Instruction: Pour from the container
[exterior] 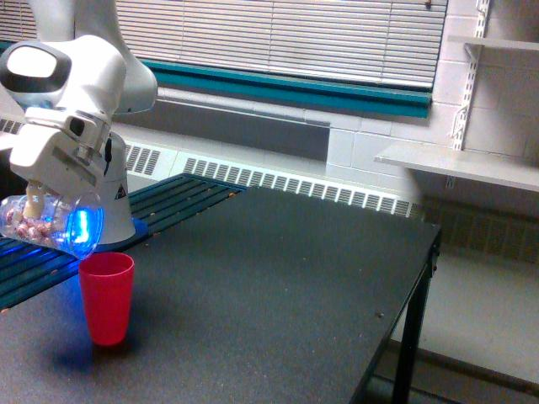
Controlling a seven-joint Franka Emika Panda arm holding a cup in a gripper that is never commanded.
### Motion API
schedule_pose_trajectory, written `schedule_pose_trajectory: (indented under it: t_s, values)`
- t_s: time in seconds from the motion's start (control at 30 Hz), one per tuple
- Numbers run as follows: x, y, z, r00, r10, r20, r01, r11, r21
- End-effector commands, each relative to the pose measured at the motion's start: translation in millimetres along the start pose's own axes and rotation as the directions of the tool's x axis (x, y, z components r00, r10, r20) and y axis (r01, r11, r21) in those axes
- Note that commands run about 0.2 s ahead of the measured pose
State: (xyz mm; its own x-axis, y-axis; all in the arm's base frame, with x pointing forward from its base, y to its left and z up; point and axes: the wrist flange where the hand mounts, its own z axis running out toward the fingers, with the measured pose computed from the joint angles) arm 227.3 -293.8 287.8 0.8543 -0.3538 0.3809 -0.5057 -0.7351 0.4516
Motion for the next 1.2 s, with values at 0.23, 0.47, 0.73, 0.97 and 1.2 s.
schedule_pose_trajectory:
  t_s: [0.23,0.47,0.73,0.97,1.2]
  values:
    - [-3.1,-19.0,-0.3,0.997,-0.080,-0.004,0.080,0.996,-0.042]
    - [-8.7,-14.6,2.9,0.995,-0.098,-0.001,0.097,0.993,-0.065]
    - [-11.1,-3.0,5.2,0.995,-0.099,0.001,0.098,0.991,-0.092]
    - [-14.1,-8.8,4.8,0.994,-0.111,0.001,0.110,0.990,-0.091]
    - [-14.0,-13.2,3.4,0.993,-0.120,-0.003,0.119,0.989,-0.091]
